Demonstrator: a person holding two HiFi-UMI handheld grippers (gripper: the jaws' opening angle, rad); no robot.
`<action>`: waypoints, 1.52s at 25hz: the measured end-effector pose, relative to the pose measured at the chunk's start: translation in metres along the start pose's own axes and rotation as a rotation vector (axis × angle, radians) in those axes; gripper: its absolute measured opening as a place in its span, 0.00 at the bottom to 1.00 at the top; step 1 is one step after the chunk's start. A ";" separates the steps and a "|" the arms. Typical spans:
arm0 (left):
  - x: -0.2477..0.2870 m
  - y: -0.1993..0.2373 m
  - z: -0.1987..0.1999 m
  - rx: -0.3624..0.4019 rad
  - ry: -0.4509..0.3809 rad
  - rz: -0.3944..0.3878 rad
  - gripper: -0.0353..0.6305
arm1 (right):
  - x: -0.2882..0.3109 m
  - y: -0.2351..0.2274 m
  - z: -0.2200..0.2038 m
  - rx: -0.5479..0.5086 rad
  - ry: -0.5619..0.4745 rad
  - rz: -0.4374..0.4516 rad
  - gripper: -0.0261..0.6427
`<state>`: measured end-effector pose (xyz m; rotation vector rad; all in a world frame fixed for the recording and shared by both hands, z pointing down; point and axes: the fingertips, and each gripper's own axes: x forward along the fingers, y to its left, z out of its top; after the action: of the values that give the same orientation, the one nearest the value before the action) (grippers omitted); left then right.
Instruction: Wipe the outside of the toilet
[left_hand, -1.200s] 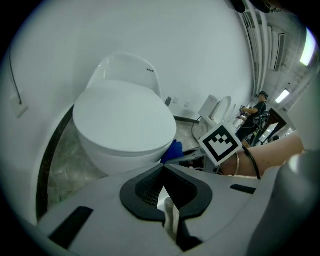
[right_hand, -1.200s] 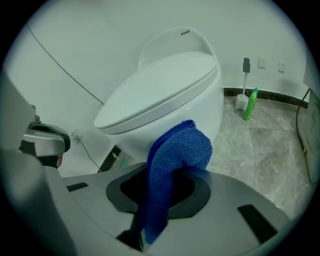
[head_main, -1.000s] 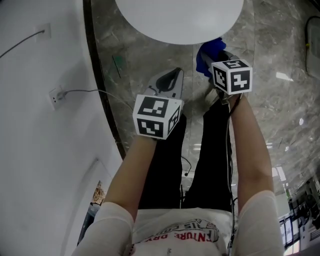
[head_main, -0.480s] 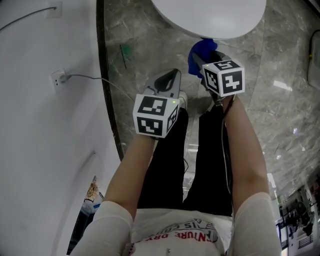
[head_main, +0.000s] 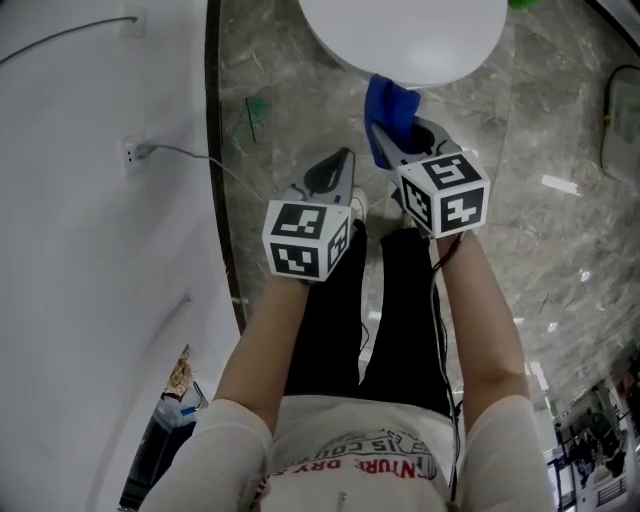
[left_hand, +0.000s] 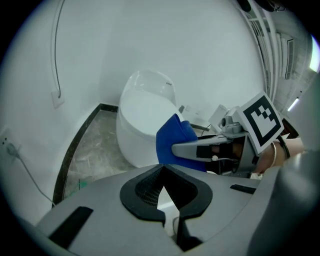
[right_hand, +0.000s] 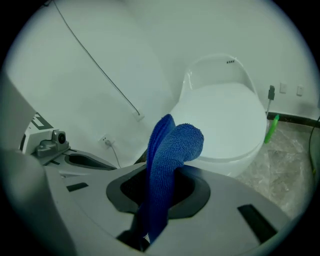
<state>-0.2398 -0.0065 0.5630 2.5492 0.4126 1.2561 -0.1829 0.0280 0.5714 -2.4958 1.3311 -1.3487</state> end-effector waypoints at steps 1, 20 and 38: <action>-0.007 -0.006 0.011 0.006 -0.014 -0.002 0.06 | -0.013 0.001 0.010 -0.003 -0.013 -0.017 0.15; -0.238 -0.148 0.322 0.193 -0.416 0.013 0.06 | -0.336 0.030 0.255 -0.118 -0.285 -0.308 0.15; -0.440 -0.271 0.448 0.401 -0.770 -0.038 0.06 | -0.537 0.128 0.379 -0.336 -0.648 -0.367 0.15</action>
<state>-0.1747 0.0315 -0.1169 3.0645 0.5585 0.1096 -0.1524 0.1750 -0.0817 -3.1006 1.0422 -0.2478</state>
